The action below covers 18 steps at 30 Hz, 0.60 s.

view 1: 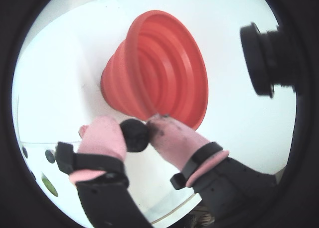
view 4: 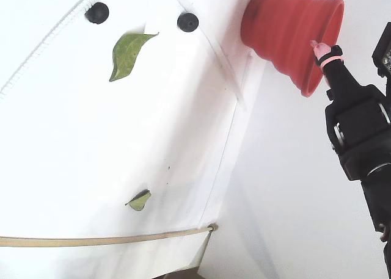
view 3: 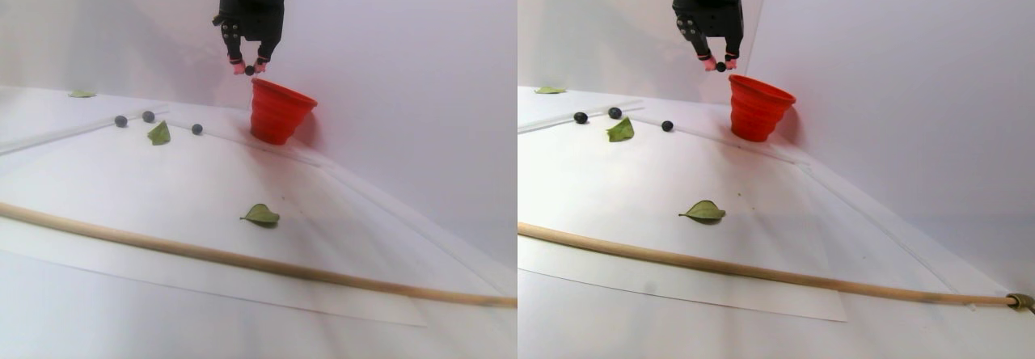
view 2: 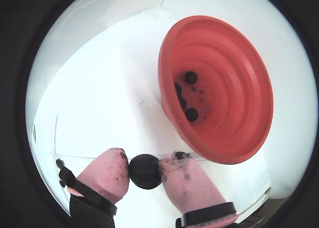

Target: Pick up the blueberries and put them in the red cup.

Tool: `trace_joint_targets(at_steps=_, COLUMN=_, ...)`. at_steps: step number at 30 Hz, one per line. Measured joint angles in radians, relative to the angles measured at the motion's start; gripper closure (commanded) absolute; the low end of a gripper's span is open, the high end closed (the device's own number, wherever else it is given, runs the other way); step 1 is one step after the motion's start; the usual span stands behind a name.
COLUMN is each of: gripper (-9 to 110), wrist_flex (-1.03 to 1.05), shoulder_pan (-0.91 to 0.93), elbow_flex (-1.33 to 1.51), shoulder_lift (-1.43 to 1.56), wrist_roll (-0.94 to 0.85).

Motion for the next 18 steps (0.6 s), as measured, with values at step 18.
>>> trace_joint_targets(at_steps=18, gripper=90, wrist_flex=0.011, shoulder_pan=0.074, elbow_flex=-0.087, shoulder_lift=-0.002, wrist_roll=-0.026)
